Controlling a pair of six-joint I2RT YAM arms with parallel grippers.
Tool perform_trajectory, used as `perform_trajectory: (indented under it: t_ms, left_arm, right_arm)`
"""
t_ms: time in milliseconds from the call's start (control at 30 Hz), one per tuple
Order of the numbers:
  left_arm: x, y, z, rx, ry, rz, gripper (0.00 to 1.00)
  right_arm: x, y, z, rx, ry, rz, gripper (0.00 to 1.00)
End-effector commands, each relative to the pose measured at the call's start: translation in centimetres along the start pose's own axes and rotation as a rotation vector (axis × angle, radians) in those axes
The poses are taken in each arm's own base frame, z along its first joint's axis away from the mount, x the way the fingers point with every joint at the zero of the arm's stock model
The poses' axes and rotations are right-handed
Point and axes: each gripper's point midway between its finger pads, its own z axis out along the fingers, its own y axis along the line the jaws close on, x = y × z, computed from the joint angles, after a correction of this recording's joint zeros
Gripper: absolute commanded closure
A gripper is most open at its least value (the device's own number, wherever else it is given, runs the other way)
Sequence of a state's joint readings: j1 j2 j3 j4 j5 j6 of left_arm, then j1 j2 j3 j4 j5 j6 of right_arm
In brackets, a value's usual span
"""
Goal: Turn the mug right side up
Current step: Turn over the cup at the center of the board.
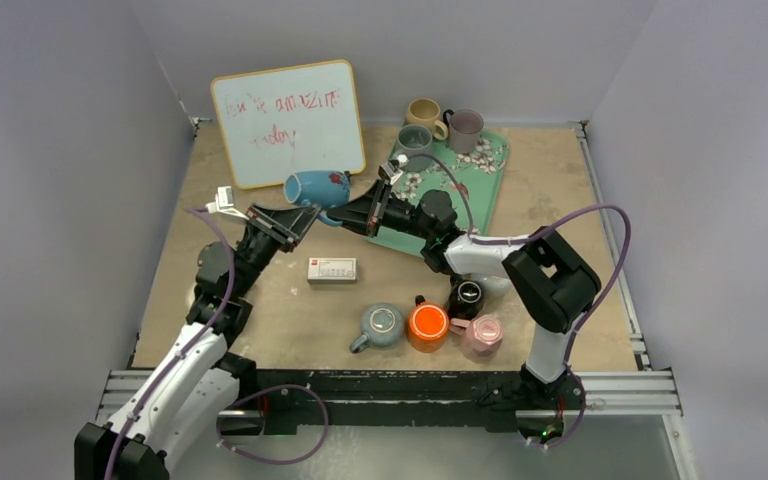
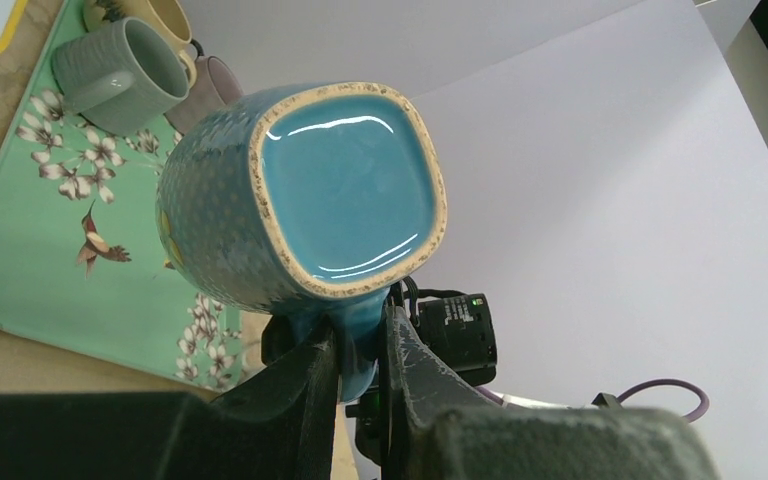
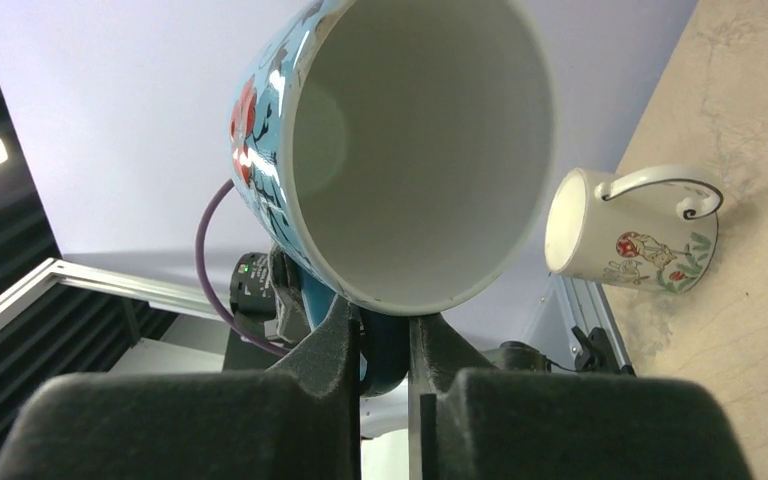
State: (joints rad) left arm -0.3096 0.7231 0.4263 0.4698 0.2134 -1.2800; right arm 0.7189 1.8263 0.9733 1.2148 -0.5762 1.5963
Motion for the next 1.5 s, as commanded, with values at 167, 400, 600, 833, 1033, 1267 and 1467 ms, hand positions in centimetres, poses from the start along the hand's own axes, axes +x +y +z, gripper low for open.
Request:
perform_trajectory:
  t_ms: [167, 400, 600, 833, 1033, 1267, 1467]
  left_arm:
    - [2.1, 2.6, -1.7, -0.104, 0.086, 0.023, 0.84]
    - [2.3, 3.7, -2.2, -0.182, 0.109, 0.040, 0.73]
    - [2.4, 3.8, -1.8, -0.202, 0.135, 0.062, 0.66]
    - [2.9, 3.4, -1.6, -0.210, 0.221, 0.196, 0.42]
    - [3.1, 2.1, -2.2, -0.213, 0.369, 0.418, 0.18]
    - [1.9, 2.0, -2.6, -0.272, 0.479, 0.648, 0.01]
    - [1.3, 3.1, -3.9, -0.288, 0.502, 0.804, 0.01]
  right_arm:
    - [-0.9, 6.3, -0.3, -0.190, -0.042, -0.139, 1.00]
    - [-3.3, 7.4, -0.9, -0.216, -0.096, -0.182, 1.00]
    - [-5.2, 6.3, -1.4, -0.207, -0.125, -0.147, 1.00]
    - [-9.4, 5.7, -4.0, -0.179, -0.212, -0.159, 1.00]
    - [-13.1, 4.4, -7.5, -0.041, -0.313, -0.218, 1.00]
    - [-16.7, 2.8, -11.9, 0.168, -0.426, -0.324, 1.00]
    - [-19.9, 0.6, -16.8, 0.409, -0.557, -0.390, 1.00]
